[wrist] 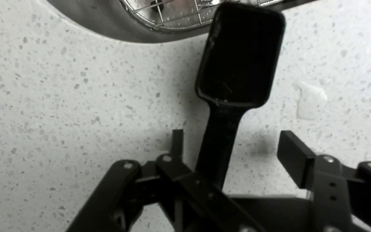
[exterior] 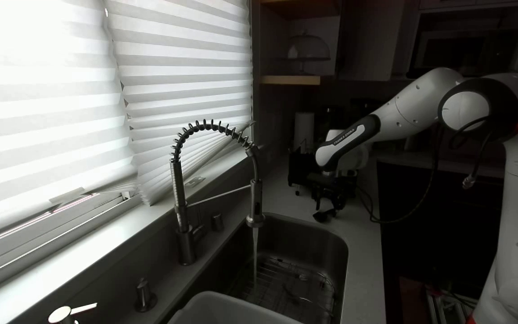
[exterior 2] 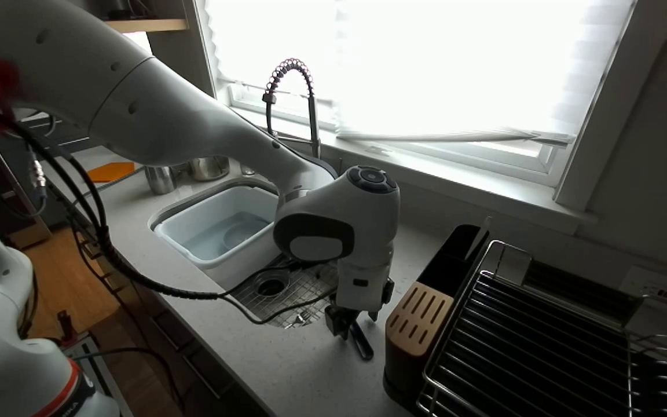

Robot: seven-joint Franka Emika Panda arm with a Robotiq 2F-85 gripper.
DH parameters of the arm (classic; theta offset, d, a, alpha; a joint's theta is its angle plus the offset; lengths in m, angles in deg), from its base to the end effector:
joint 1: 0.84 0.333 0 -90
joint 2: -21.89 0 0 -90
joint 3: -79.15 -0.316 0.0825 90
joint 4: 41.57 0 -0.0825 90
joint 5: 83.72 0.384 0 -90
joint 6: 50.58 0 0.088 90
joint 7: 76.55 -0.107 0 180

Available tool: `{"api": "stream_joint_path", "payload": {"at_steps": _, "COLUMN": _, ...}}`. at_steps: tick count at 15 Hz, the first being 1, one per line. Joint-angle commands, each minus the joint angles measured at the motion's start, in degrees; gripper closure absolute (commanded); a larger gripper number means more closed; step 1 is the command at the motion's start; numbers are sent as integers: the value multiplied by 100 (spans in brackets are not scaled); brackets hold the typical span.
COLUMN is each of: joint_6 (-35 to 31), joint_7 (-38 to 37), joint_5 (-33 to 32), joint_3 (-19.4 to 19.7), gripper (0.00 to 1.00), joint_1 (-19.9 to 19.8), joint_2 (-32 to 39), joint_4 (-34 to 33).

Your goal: Pour the contents of the black spoon into the sink

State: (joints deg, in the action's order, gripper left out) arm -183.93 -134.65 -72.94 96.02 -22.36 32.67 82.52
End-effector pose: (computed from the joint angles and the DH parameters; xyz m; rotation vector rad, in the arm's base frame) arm 0.4388 -0.3415 0.3107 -1.8924 2.4095 0.0443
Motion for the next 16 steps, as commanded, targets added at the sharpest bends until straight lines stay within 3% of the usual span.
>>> {"api": "stream_joint_path", "payload": {"at_steps": 1, "joint_6": 33, "joint_7": 111, "joint_5": 169, "joint_3": 109, "gripper": 33, "joint_1": 110, "joint_2": 172, "joint_4": -145}}
{"api": "stream_joint_path", "payload": {"at_steps": 2, "joint_6": 28, "joint_7": 109, "joint_5": 167, "joint_3": 110, "gripper": 41, "joint_1": 115, "joint_2": 185, "joint_4": -157}}
{"api": "stream_joint_path", "payload": {"at_steps": 3, "joint_6": 34, "joint_7": 113, "joint_5": 164, "joint_3": 111, "gripper": 39, "joint_1": 116, "joint_2": 199, "joint_4": -173}}
{"api": "stream_joint_path", "payload": {"at_steps": 4, "joint_6": 32, "joint_7": 106, "joint_5": 154, "joint_3": 114, "gripper": 51, "joint_1": 121, "joint_2": 211, "joint_4": -182}}
{"api": "stream_joint_path", "payload": {"at_steps": 8, "joint_6": 55, "joint_7": 113, "joint_5": 155, "joint_3": 139, "gripper": 61, "joint_1": 118, "joint_2": 196, "joint_4": -210}}
{"api": "stream_joint_path", "payload": {"at_steps": 9, "joint_6": 49, "joint_7": 110, "joint_5": 155, "joint_3": 143, "gripper": 57, "joint_1": 118, "joint_2": 199, "joint_4": -215}}
{"api": "stream_joint_path", "payload": {"at_steps": 13, "joint_6": 67, "joint_7": 124, "joint_5": 140, "joint_3": 150, "gripper": 57, "joint_1": 120, "joint_2": 209, "joint_4": -222}}
{"api": "stream_joint_path", "payload": {"at_steps": 16, "joint_6": 81, "joint_7": 127, "joint_5": 139, "joint_3": 150, "gripper": 74, "joint_1": 126, "joint_2": 185, "joint_4": -214}}
